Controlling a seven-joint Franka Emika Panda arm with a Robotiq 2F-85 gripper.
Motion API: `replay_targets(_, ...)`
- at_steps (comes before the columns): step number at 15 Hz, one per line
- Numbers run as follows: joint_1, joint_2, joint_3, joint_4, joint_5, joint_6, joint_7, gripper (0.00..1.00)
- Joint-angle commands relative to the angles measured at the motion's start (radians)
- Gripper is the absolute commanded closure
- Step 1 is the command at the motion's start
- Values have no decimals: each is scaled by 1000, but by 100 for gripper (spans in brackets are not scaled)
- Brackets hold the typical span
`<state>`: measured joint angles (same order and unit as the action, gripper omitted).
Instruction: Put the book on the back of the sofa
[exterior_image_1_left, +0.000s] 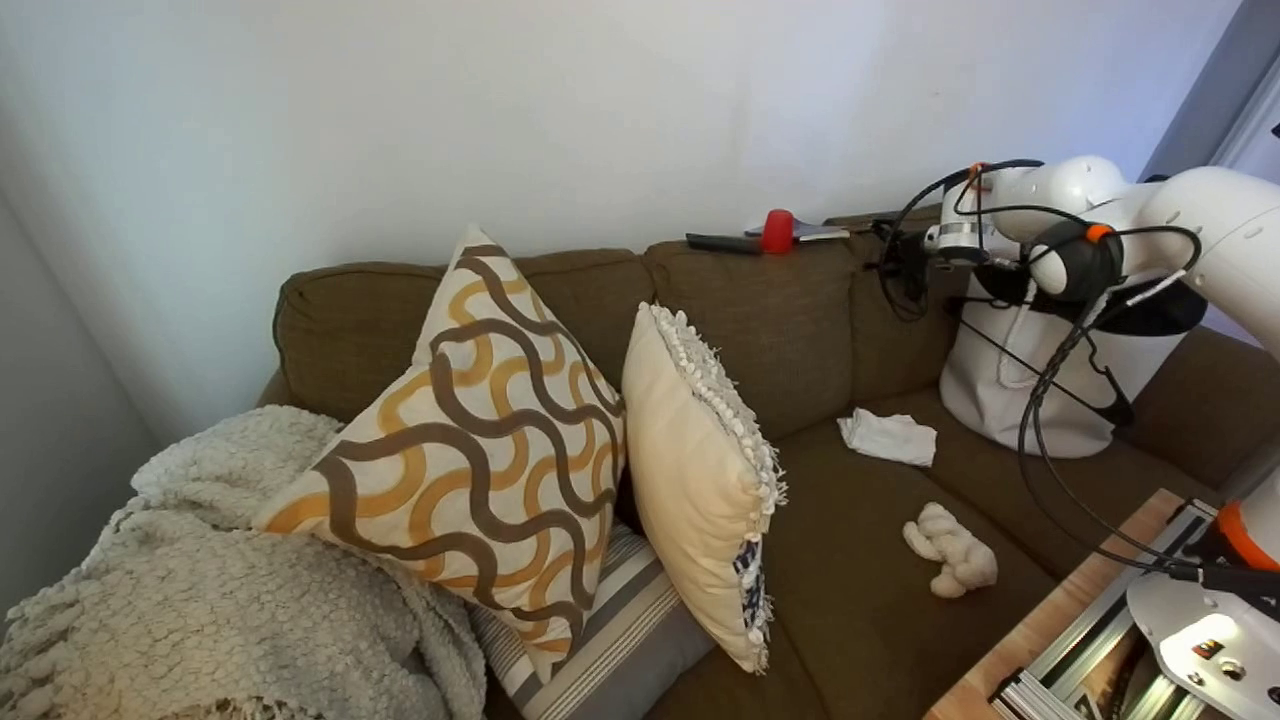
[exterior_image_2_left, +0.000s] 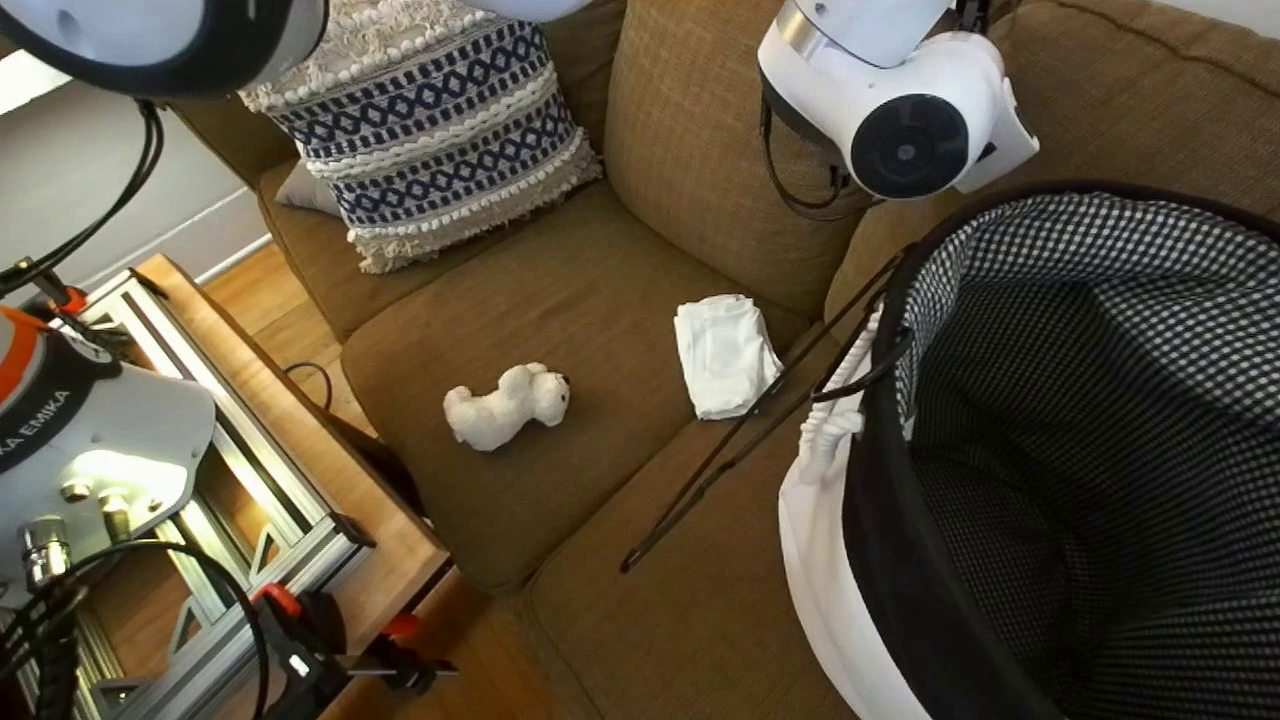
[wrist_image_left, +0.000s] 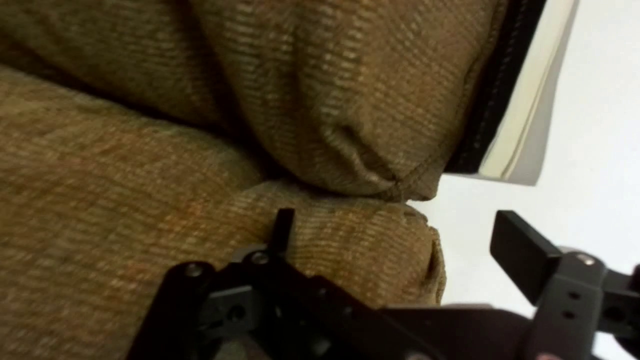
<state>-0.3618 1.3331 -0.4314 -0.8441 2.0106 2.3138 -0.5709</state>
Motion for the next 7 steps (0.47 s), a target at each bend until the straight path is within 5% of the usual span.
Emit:
replay_targets(1,-3,-146,-29,-244,-79,-150,-68,0)
replay_targets(6,-45,-326,-5,-467,-15,-464,-393,0)
replay_targets(7,-35,-218,-30,-311,-32,-382,-267,0)
